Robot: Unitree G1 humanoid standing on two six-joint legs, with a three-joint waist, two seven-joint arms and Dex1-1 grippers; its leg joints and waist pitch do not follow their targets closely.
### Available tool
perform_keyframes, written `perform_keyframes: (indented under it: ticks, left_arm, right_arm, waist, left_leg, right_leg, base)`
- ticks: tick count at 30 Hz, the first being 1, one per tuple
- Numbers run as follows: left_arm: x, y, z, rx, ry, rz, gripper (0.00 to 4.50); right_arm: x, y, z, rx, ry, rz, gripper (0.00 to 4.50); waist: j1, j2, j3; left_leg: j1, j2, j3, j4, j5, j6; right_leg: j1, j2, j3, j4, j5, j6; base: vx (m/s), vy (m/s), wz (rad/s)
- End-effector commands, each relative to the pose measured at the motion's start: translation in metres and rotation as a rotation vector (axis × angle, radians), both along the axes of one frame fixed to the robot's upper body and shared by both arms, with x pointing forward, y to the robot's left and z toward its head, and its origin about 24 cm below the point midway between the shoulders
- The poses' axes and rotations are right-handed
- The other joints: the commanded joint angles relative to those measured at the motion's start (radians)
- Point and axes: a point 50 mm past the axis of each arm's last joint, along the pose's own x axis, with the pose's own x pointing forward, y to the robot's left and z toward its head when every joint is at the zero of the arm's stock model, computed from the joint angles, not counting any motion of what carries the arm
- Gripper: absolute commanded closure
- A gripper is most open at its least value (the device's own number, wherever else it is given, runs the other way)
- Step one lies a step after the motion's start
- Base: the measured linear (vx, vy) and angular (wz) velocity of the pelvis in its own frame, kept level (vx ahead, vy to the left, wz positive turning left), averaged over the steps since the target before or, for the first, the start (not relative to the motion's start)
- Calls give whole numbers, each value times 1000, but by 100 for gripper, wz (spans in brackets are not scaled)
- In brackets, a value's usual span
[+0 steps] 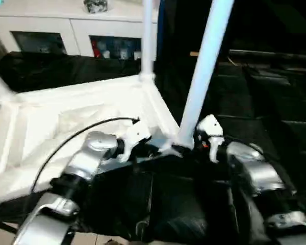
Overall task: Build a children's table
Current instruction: Rotate leg to tighten
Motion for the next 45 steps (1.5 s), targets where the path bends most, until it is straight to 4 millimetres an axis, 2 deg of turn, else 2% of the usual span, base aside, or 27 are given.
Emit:
perform_keyframes:
  ticks: [1, 4, 5, 7, 13, 17, 20, 28, 30, 31, 33, 37, 38, 39, 41, 42, 45]
  left_arm:
    - [-1, -13, 12, -48, -47, -83, 450]
    - [-4, -7, 11, -34, -34, -110, 450]
    - [-5, -5, 11, -33, -27, -118, 450]
    - [-6, -4, 11, -37, -19, -127, 450]
    - [-6, -3, 12, -41, -11, -137, 450]
    - [-6, -3, 12, -41, -6, -144, 450]
    - [-7, -1, 10, -38, -3, -146, 450]
    - [-4, -3, 8, -32, -8, -102, 450]
    - [-1, -6, 9, -38, -20, -65, 450]
    - [5, -9, 10, -45, -42, -8, 450]
    - [12, -14, 11, -50, -68, 67, 450]
    - [22, -34, 11, -63, -90, 202, 450]
    - [23, -42, 11, -76, -87, 233, 450]
    - [23, -56, 10, -92, -88, 284, 450]
    - [23, -61, 10, -95, -87, 294, 450]
    - [22, -69, 8, -92, -95, 305, 450]
    - [19, -76, 8, -99, -95, 289, 450]
  right_arm:
    - [-9, 12, 1, 16, 13, 125, 69]
    - [-12, 9, 0, 4, 29, 161, 69]
    - [-14, 9, 0, -1, 36, 183, 85]
    - [-17, 9, 0, -3, 43, 209, 85]
    - [-20, 11, 0, -10, 57, 251, 141]
    - [-20, 12, 0, -13, 60, 266, 180]
    - [-21, 12, -1, -17, 62, 268, 186]
    - [-25, 13, -5, 2, 79, 252, 191]
    - [-25, 13, -6, 21, 82, 220, 191]
    - [-22, 15, -8, 29, 71, 172, 191]
    - [-17, 19, -11, 37, 60, 93, 191]
    - [-1, 31, -23, 24, 58, -182, 192]
    - [4, 37, -27, 13, 53, -265, 193]
    - [10, 49, -29, 15, 63, -379, 196]
    - [12, 54, -30, 21, 71, -413, 196]
    - [16, 65, -27, 38, 66, -458, 196]
    - [20, 75, -23, 84, 66, -487, 196]
  waist:
    - [4, -5, -61]
    - [9, -9, -61]
    - [11, -11, -61]
    - [13, -9, -62]
    - [18, -10, -65]
    - [19, -9, -65]
    - [18, -9, -65]
    - [18, -5, -66]
    - [19, -5, -64]
    - [21, -1, -64]
    - [20, -2, -61]
    - [10, -3, -58]
    - [6, -4, -57]
    - [3, -10, -57]
    - [-3, -10, -56]
    - [-3, -12, -58]
    - [-7, -11, -59]
  left_leg:
    - [17, 46, -16, -68, -212, 66]
    - [17, 44, -17, -70, -223, 51]
    - [16, 45, -18, -71, -220, 49]
    - [18, 44, -17, -69, -216, 48]
    - [15, 43, -16, -66, -173, 60]
    - [15, 43, -16, -65, -171, 62]
    - [16, 43, -16, -66, -183, 56]
    - [17, 43, -16, -65, -182, 54]
    - [19, 43, -16, -66, -189, 52]
    - [20, 43, -17, -66, -200, 47]
    - [24, 42, -18, -70, -235, 28]
    - [23, 38, -22, -75, -275, -8]
    - [25, 37, -26, -76, -292, -21]
    - [27, 39, -24, -75, -293, -24]
    - [21, 34, -28, -78, -288, -21]
    - [20, 34, -27, -77, -286, -16]
    - [20, 33, -24, -75, -277, 1]
  right_leg:
    - [44, -53, 45, -73, -166, -253]
    - [45, -54, 45, -73, -192, -243]
    - [45, -55, 45, -73, -194, -240]
    - [44, -55, 45, -73, -193, -240]
    - [46, -54, 45, -65, -128, -253]
    - [47, -55, 44, -65, -132, -254]
    - [47, -55, 44, -67, -152, -250]
    - [48, -53, 44, -65, -125, -257]
    - [46, -53, 45, -68, -136, -256]
    - [45, -54, 45, -69, -154, -253]
    - [43, -54, 45, -77, -207, -242]
    - [40, -57, 44, -87, -313, -208]
    - [40, -59, 42, -94, -373, -183]
    - [35, -60, 44, -95, -376, -183]
    - [39, -58, 41, -96, -394, -166]
    - [40, -57, 42, -97, -387, -162]
    - [36, -57, 44, -97, -351, -167]
  base:
    - [0, 0, 0]
    - [0, 0, 0]
    - [0, 0, 0]
    - [0, 0, 0]
    - [0, 0, 0]
    - [0, 0, 0]
    - [0, 0, 0]
    - [0, 0, 0]
    - [0, 0, 0]
    - [0, 0, 0]
    - [0, 0, 0]
    - [0, 0, 0]
    - [0, 0, 0]
    - [0, 0, 0]
    - [0, 0, 0]
    - [0, 0, 0]
    - [0, 0, 0]
